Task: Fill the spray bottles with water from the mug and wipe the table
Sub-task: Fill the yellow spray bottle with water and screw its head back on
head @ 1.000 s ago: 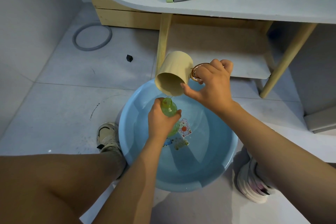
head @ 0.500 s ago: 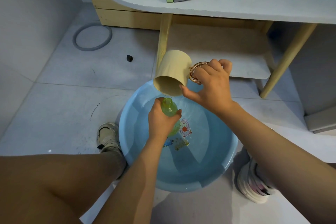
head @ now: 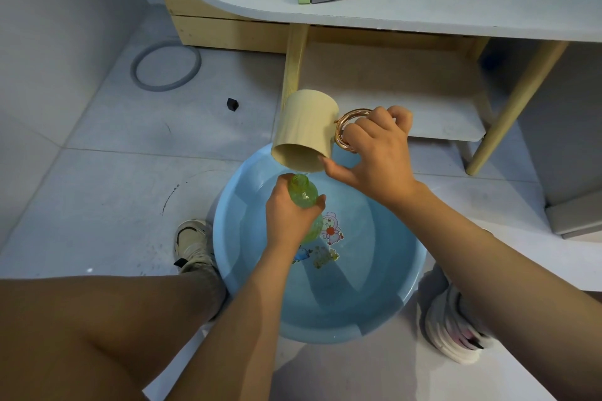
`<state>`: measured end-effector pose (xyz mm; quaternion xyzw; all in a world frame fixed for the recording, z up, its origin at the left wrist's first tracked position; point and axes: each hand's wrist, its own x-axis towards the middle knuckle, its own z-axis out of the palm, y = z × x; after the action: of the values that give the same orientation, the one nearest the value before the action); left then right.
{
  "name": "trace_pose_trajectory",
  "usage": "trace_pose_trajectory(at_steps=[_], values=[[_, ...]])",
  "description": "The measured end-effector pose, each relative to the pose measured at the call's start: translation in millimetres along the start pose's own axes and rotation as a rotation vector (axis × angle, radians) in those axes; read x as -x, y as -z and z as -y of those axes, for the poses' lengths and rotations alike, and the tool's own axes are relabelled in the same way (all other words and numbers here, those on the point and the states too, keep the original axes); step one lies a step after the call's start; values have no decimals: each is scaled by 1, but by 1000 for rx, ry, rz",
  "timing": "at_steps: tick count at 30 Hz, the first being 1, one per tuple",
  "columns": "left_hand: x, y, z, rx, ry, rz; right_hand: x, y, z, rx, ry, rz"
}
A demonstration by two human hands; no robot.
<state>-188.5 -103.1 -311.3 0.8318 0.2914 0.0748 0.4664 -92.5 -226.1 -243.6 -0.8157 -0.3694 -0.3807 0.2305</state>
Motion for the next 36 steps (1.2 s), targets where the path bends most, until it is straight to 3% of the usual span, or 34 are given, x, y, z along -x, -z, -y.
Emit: trace_pose_trajectory(at_steps=[25, 30, 36], values=[[-1, 0, -1, -4, -12, -14, 0, 3, 3, -21, 64, 13], [0, 2, -6, 28, 4, -13, -7, 7, 4, -18, -346, 131], [0, 15, -16, 68, -16, -13, -18, 20, -15, -97, -870, 529]])
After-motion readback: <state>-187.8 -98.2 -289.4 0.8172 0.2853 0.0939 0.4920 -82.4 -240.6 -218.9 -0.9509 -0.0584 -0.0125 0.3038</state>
